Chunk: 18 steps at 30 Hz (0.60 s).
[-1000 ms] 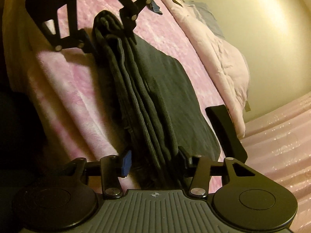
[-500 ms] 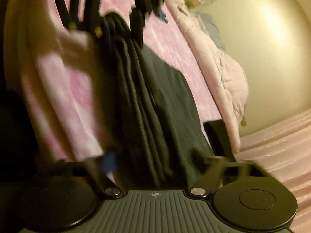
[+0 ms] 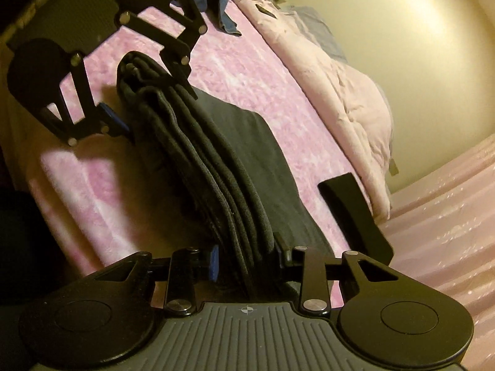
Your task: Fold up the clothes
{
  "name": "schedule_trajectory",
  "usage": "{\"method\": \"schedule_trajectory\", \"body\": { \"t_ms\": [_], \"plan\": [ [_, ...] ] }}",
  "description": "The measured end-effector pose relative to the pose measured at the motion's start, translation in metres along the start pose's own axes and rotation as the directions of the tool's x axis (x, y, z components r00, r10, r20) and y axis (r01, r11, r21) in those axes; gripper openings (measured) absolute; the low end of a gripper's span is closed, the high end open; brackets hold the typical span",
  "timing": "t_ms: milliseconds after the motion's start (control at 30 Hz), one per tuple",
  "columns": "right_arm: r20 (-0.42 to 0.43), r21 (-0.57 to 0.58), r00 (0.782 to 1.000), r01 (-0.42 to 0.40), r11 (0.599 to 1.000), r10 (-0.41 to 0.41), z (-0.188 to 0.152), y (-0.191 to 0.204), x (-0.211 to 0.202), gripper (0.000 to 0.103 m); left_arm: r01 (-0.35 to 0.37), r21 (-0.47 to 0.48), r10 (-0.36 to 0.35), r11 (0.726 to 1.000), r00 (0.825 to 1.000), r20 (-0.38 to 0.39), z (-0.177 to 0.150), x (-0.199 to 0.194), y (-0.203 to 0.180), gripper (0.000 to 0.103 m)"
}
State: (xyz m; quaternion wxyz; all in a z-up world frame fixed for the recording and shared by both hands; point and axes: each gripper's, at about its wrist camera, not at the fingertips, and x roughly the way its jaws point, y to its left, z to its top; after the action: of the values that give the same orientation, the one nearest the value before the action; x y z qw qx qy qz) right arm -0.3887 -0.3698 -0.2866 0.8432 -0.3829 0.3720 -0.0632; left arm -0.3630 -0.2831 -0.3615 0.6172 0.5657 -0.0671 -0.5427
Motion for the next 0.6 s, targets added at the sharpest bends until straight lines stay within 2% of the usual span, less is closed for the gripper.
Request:
{"method": "schedule_trajectory", "body": {
  "t_ms": [167,267,467,567,600],
  "plan": [
    [-0.006,0.026,1.0,-0.011,1.0,0.011,-0.004,0.007,-0.004,0.032,0.026,-0.001,-0.026,1.0,1.0,-0.015,0.0,0.004,-0.001,0.037],
    [0.0,0.017,1.0,-0.009,1.0,0.009,-0.008,0.015,-0.005,0.032,0.05,-0.018,-0.05,0.999,0.999,-0.013,-0.004,0.001,0.002,0.033],
    [0.011,-0.013,1.0,0.003,1.0,-0.003,-0.015,0.027,-0.001,0.033,0.077,-0.025,-0.077,0.997,0.997,-0.014,-0.006,-0.001,0.004,0.03],
    [0.013,-0.035,1.0,0.013,0.999,-0.013,-0.018,0.033,0.002,0.037,0.088,-0.039,-0.089,0.995,0.996,-0.012,-0.009,-0.002,0.007,0.029],
    [0.011,-0.039,1.0,0.015,0.999,-0.015,-0.018,0.034,0.003,0.041,0.091,-0.045,-0.092,0.995,0.996,-0.012,-0.01,-0.002,0.008,0.029]
  ]
}}
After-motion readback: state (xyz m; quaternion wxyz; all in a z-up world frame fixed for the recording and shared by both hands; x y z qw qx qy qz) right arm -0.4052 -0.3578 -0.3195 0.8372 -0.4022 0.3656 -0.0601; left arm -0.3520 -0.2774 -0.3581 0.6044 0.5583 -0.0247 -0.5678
